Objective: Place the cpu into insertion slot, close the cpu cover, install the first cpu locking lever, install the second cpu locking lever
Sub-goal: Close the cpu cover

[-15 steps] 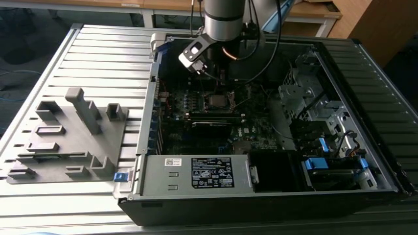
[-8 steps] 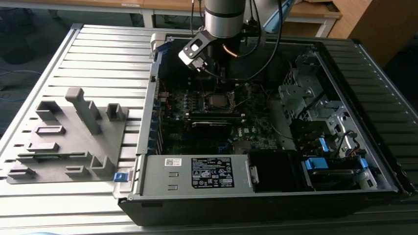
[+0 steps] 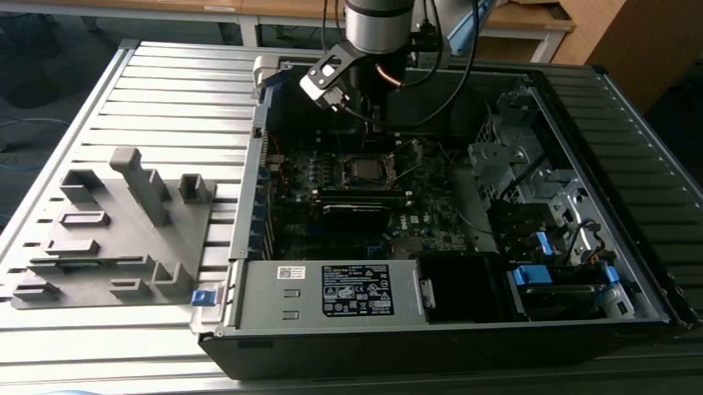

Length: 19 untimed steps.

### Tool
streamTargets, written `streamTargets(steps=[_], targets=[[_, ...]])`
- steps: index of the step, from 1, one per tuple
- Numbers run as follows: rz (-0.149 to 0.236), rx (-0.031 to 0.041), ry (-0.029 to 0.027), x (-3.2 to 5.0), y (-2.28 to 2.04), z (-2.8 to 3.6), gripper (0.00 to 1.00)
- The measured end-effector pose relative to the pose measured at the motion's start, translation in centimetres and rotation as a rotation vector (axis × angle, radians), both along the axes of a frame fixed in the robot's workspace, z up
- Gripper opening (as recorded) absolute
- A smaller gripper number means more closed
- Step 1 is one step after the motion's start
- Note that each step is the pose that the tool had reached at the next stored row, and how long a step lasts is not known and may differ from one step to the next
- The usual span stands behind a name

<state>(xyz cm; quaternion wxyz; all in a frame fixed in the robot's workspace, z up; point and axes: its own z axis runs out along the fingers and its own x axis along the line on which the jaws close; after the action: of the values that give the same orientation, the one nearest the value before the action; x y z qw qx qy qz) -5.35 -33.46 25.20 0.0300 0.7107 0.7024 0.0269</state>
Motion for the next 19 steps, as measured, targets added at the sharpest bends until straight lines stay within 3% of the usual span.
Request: streamTargets(steps=[9,19], targets=[[0.0,0.0024,0.0001,0.0,0.0,1.21,0.11],[0.0,0.0024,0.0001,0.12,0.0,1.25,0.11]])
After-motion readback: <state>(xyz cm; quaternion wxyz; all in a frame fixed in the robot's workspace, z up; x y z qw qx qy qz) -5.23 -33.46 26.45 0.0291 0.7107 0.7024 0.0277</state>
